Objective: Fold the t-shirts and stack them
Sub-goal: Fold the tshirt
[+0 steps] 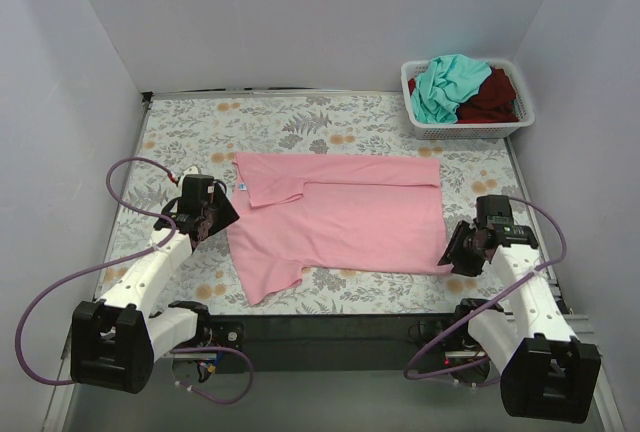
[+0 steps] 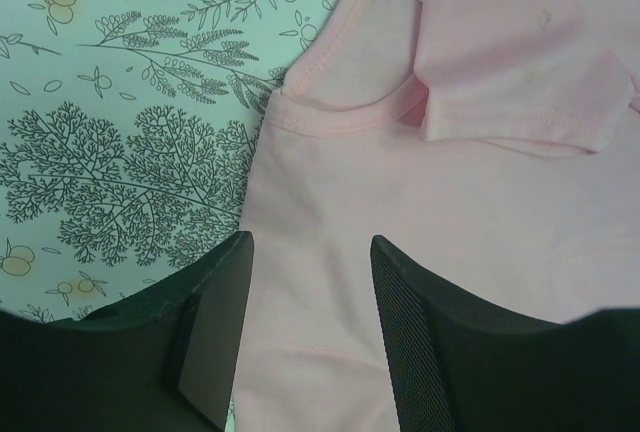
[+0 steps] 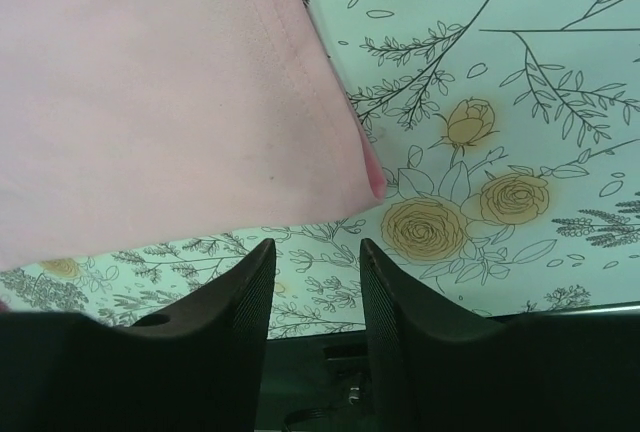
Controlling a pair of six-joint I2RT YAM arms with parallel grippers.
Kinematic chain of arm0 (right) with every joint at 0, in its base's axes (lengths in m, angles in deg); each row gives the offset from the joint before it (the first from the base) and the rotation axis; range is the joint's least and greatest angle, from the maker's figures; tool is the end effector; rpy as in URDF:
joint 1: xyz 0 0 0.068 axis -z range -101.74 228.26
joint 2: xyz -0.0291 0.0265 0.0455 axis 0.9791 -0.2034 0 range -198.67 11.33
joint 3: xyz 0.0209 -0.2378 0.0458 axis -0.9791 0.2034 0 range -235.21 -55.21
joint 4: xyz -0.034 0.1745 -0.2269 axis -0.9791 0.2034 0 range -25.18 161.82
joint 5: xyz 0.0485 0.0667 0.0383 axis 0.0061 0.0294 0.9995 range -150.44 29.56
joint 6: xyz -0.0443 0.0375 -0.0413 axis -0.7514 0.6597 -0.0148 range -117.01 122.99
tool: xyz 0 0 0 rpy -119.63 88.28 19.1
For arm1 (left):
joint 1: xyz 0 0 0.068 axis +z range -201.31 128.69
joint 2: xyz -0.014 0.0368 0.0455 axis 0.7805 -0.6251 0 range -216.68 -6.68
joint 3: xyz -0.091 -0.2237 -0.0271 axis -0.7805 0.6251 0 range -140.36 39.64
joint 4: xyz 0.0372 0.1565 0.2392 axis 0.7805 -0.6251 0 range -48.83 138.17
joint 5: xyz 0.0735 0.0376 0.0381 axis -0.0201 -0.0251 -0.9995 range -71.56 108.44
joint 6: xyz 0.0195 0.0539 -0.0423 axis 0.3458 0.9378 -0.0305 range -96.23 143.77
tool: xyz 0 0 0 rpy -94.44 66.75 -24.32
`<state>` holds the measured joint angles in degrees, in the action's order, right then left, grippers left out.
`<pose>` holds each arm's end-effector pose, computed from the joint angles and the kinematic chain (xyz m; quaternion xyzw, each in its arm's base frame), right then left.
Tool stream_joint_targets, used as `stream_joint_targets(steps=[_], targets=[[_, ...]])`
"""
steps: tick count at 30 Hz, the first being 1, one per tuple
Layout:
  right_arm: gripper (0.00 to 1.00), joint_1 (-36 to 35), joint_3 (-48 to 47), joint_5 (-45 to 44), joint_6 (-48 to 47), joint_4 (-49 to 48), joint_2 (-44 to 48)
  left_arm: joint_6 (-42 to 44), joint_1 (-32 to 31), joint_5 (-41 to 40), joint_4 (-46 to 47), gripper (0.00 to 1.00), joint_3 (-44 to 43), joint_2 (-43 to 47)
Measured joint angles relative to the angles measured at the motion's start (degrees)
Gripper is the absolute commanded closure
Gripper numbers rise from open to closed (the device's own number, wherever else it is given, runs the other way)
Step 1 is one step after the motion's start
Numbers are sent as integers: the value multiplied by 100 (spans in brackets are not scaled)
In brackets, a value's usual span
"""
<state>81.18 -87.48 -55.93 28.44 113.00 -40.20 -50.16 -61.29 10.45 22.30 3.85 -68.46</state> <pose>0.2038 -0.0059 0.1403 0.2326 0.9519 0.0761 0.1841 0.2608 -0.0376 0.1492 -0.5186 0.7877 -0.1690 0.2864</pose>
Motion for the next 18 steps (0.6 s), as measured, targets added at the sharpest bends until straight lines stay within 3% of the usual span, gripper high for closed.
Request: stream_joint_targets(steps=[6,18], targets=[[55,-2,-636,-81,-146,15,-238,-103,0,195,-455,52,-249,-116],[56,-4,-553,772,-304,-1561,-1298,-380,0,509,-1099,64,-673,-817]])
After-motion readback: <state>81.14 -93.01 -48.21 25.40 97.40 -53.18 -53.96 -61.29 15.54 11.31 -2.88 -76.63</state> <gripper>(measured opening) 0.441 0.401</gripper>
